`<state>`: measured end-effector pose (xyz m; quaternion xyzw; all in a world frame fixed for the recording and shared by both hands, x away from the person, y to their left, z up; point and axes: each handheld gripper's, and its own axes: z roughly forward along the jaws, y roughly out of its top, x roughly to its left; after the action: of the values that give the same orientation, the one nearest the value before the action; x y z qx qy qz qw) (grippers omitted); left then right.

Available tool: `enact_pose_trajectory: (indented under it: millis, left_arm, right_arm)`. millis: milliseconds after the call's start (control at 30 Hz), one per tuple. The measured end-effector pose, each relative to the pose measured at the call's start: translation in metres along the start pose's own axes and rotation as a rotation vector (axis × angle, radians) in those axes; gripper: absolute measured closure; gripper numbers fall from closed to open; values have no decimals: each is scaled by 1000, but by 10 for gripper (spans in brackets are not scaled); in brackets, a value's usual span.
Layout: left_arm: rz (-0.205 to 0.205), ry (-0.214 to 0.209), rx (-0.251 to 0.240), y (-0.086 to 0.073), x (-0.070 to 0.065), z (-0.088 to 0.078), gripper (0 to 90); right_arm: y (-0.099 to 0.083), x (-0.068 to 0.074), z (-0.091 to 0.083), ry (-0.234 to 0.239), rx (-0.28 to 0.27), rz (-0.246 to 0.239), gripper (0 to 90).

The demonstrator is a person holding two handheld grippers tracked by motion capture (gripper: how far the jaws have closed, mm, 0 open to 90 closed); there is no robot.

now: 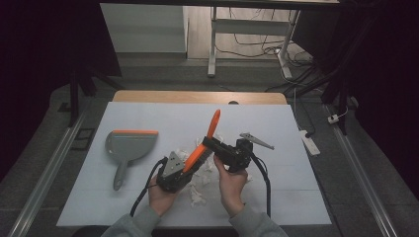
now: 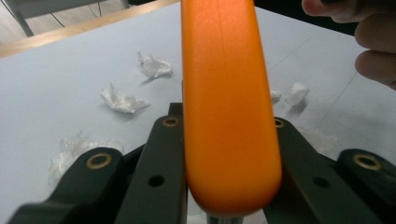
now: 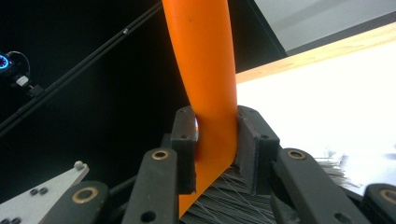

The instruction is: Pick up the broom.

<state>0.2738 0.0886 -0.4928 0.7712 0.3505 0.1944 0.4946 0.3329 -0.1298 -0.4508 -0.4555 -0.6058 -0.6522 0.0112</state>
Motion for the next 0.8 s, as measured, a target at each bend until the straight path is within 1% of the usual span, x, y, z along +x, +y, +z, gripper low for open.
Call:
enact_pose_trajectory:
  millis: [100,200,300,333,367,400,433,467,500,567,600,667,700,767,800]
  left_arm:
    - [2,-13,8,1,4,-2,805]
    - [0,-30,18,2,7,-4,806]
    - [-1,-36,24,3,12,-8,807]
    - [-6,-42,22,4,15,-10,807]
    - [-6,-42,22,4,15,-10,807]
    - [-12,-61,31,6,20,-14,806]
    - [-10,-73,43,7,23,-16,806]
    - [0,-70,48,9,24,-19,806]
    - [6,-77,59,10,27,-22,806]
    - [4,-94,68,12,32,-27,807]
    - [-1,-108,82,13,35,-29,806]
    - [14,-104,103,14,38,-32,806]
    - [15,-118,122,15,41,-33,806]
    - [25,-123,143,16,43,-35,806]
    - [20,-137,150,16,44,-36,806]
  right_arm:
    - [1,1,0,6,10,12,690]
    - [2,1,1,3,24,-6,677]
    - [4,2,2,14,42,-30,600]
    - [6,3,2,14,41,-37,581]
    - [6,3,2,14,41,-37,581]
    - [9,5,-1,18,37,-56,537]
    - [11,5,-4,19,35,-66,530]
    - [13,5,-6,22,37,-83,520]
    - [16,6,-9,25,47,-106,506]
    - [21,6,-14,12,80,-165,483]
    - [23,6,-18,4,97,-194,473]
    - [28,4,-24,-10,131,-244,454]
    - [30,2,-27,-16,147,-261,444]
    - [33,-4,-32,-22,183,-284,435]
    - [35,-7,-35,-22,198,-293,432]
